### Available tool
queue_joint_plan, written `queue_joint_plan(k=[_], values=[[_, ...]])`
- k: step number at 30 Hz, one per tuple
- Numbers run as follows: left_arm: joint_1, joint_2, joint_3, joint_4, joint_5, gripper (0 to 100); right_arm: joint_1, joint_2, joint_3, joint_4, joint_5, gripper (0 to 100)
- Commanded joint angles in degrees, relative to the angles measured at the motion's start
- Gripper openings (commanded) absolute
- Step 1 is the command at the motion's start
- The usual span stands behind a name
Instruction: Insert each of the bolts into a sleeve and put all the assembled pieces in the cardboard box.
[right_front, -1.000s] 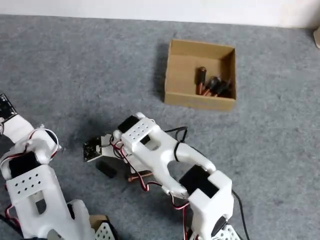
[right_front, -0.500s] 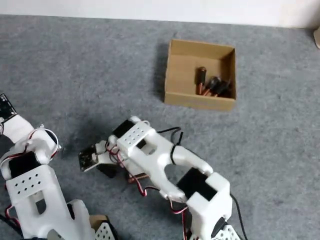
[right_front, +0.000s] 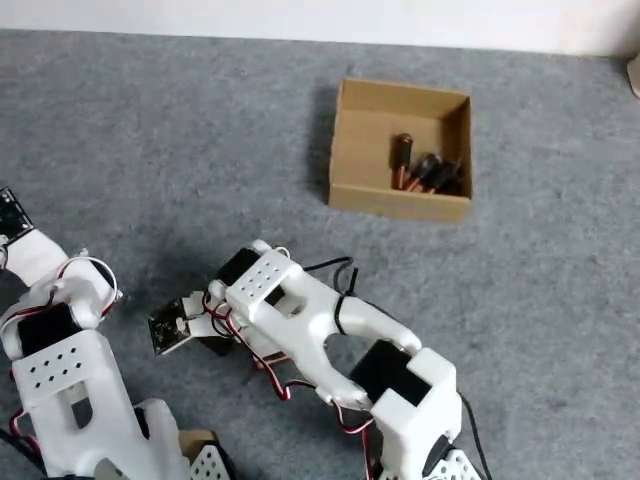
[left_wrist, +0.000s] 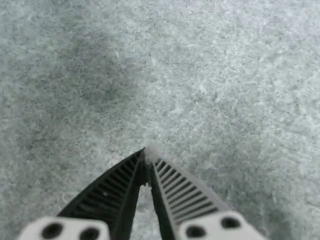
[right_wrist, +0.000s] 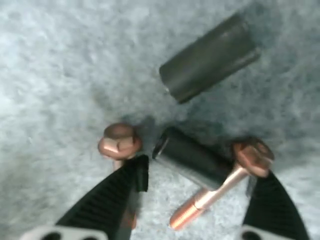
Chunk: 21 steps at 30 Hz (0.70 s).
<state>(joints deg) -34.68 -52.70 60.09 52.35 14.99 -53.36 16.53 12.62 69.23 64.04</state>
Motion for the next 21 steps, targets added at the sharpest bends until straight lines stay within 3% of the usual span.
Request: queue_joint_plan(k=[1,4,18,21], values=[[-0.31,-0.31,-1.8,-0.09,0.09,1,-1.27,-0.84,-0.13,-0.04,3.16,16.3],[-0.31,-0.13,-1.8,-0.09,0.09,1,-0.57,-0.84,-0.04,-0.04,4.66,0.0],[-0.22,0.04,-1.8,-0.18,0.09,1,2.33,-0.92,0.04,1.27,4.48,0.6],[-0.22,0.13,-1.8,-0.18,0.0,1,1.89,-1.19,-0.4,1.71,-0.44,0.7]])
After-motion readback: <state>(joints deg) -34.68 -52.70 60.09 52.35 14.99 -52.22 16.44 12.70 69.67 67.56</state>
